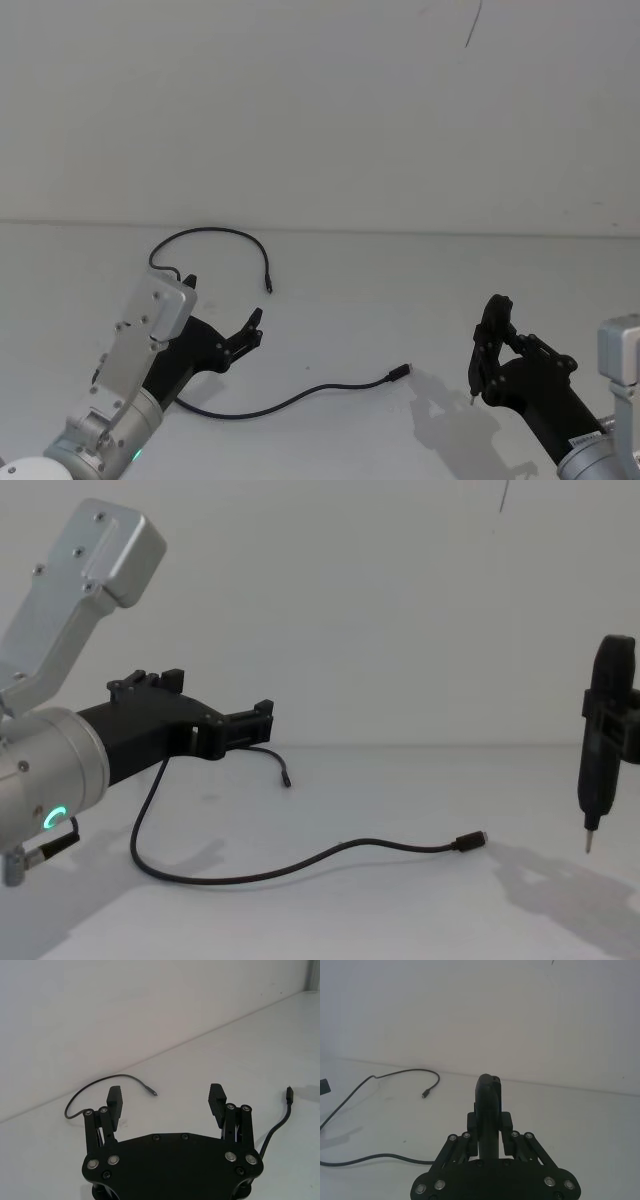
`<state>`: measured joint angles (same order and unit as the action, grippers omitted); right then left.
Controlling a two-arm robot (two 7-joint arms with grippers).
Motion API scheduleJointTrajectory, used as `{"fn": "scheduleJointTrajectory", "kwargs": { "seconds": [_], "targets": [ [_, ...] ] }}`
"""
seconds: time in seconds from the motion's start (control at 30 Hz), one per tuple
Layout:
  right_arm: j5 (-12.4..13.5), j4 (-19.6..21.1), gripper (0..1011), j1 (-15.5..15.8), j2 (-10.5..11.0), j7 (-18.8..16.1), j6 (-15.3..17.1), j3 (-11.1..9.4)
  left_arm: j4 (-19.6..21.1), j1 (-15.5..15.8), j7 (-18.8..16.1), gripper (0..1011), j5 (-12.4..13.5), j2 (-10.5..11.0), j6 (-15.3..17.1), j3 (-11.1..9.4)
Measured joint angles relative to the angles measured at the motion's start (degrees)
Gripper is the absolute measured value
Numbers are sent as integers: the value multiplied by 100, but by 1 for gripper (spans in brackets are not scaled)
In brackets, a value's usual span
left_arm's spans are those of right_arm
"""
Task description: Pick up the data cable with the one hand.
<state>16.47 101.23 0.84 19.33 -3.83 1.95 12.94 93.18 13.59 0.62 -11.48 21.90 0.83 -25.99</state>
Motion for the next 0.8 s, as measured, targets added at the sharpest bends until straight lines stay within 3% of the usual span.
{"fn": "scheduleJointTrajectory", "kwargs": {
  "seconds": [0.63,0.8],
  "targets": [
    [0,0,269,0,0,0,0,0,-8,5,10,1000,0,-8,0,-5],
    [0,0,269,0,0,0,0,0,-86,97,152,1000,-13,-37,0,-43]
  ]
}}
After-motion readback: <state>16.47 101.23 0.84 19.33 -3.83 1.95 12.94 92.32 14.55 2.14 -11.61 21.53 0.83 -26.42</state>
